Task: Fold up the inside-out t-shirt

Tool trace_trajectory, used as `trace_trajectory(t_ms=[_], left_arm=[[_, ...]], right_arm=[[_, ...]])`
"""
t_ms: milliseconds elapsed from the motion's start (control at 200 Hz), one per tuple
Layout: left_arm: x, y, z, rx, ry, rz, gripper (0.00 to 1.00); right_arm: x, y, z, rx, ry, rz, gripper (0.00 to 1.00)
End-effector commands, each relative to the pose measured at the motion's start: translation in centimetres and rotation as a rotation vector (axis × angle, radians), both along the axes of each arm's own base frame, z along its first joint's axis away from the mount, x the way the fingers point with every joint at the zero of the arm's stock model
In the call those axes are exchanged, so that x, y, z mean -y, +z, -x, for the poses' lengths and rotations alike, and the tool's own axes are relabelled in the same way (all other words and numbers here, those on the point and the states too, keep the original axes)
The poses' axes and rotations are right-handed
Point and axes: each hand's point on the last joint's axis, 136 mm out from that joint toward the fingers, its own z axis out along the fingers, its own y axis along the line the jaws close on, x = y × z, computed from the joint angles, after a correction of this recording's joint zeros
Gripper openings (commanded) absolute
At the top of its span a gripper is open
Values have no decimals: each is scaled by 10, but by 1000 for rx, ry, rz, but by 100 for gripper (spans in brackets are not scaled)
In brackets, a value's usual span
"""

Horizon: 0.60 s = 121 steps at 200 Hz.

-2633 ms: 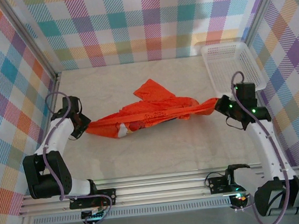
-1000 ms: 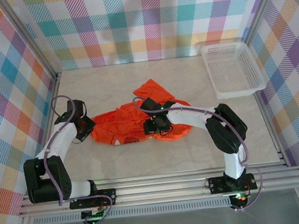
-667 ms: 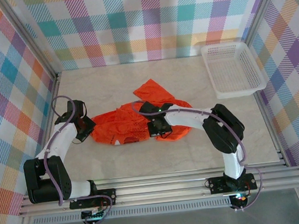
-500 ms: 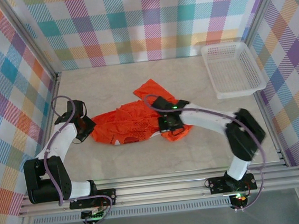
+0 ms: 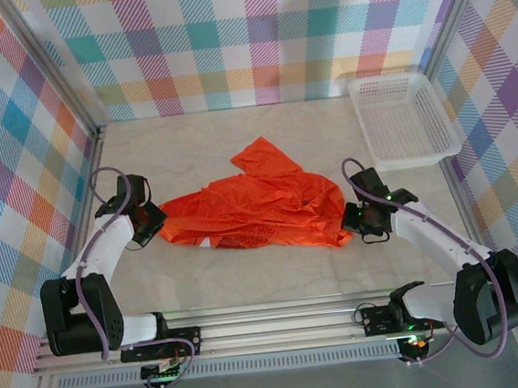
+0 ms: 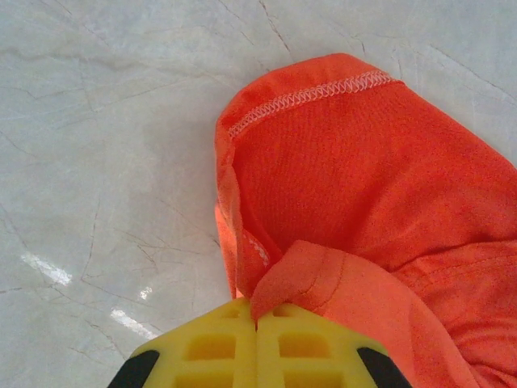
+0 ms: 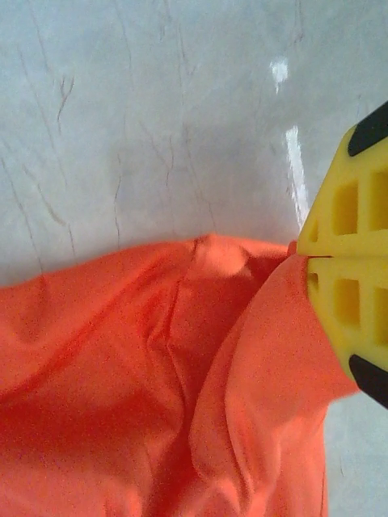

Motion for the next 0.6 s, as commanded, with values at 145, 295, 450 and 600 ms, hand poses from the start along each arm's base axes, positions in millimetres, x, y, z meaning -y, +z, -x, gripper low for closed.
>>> trace_trajectory(t_ms=[145,295,450,600], left_arm=[[5,21,-7,33,-28,-3,0],[0,68,-31,91,-52,-44,0],[-11,156,-63,236,-18,-78,0],[-31,249,-89,431,34,-88,0]], right_arm=[[-21,41,-40,92,13,-119,0],[-10,95,-81,216,-22,-144,0],[19,183,-127,385,-82,-180,0],[57,265,-149,532,-149,-209,0]])
